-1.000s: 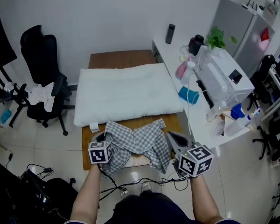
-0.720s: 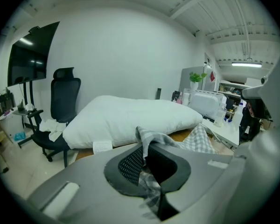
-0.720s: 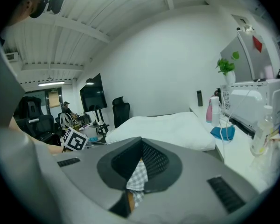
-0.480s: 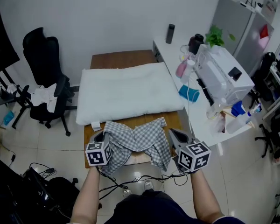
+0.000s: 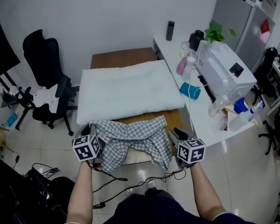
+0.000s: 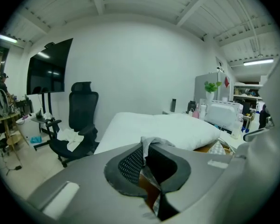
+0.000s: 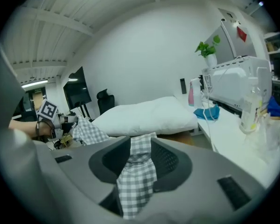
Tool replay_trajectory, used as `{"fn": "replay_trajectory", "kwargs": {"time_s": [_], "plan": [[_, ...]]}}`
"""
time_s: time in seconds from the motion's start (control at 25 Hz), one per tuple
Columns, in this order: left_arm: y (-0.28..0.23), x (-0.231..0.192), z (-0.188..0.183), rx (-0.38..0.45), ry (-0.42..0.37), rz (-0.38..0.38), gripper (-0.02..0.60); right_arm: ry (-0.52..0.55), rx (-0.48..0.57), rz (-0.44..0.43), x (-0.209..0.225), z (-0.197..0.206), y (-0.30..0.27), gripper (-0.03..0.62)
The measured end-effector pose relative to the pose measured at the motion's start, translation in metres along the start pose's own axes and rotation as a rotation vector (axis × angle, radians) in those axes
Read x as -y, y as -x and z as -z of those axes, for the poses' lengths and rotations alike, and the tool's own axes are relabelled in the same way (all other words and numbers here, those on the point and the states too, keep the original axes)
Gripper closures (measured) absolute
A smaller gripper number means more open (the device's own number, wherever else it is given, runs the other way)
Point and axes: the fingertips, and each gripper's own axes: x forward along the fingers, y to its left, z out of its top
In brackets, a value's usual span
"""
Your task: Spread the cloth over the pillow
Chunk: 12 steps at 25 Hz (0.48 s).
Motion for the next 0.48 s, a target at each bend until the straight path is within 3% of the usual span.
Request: {"fn": "replay_trajectory", "kwargs": {"time_s": [0.48], "plan": [[0.000,-0.041,-0.038,0.039,0.006,-0.126,0.558,-0.017,-0.115,-0.041,-0.012,0.040,-0.045,0.440]]}}
